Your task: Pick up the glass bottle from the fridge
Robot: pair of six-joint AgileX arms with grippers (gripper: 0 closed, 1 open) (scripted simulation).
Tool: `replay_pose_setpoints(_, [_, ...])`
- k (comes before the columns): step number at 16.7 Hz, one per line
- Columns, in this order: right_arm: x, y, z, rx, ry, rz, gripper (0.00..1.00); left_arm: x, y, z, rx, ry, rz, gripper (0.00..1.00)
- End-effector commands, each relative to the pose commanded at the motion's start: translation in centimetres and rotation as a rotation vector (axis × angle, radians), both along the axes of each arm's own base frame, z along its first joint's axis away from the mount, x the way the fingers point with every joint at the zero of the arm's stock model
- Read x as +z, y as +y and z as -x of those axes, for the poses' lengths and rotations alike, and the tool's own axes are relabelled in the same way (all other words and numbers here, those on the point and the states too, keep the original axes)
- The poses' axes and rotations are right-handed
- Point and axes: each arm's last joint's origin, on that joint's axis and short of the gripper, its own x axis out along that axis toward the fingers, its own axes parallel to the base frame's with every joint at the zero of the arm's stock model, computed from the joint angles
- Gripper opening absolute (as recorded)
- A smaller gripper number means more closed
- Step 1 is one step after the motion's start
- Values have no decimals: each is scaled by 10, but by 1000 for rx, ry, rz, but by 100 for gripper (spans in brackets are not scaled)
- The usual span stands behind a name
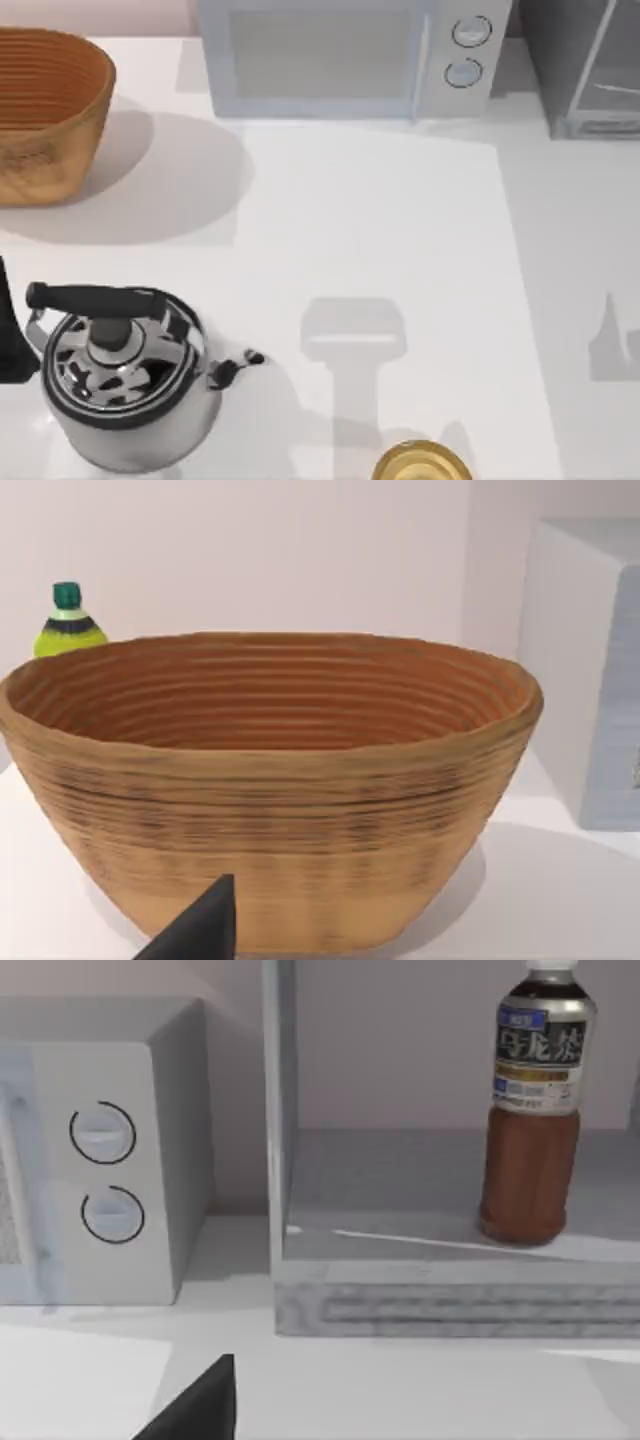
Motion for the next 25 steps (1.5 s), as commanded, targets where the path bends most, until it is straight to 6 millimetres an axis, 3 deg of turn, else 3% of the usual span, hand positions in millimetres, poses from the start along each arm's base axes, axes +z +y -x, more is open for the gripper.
replay_pose_setpoints(7, [10,-5,-9,-4,-24,6,100,0,0,0,0,0,0,100])
replay_pose_setpoints(13, [18,-26,-46,-13,-26,15,100,0,0,0,0,0,0,100])
replay_pose_setpoints(19, [-11,-62,-83,-9,29,-6,100,0,0,0,0,0,0,100])
replay_pose_setpoints(25, [-41,-92,-97,-2,16,-8,100,0,0,0,0,0,0,100])
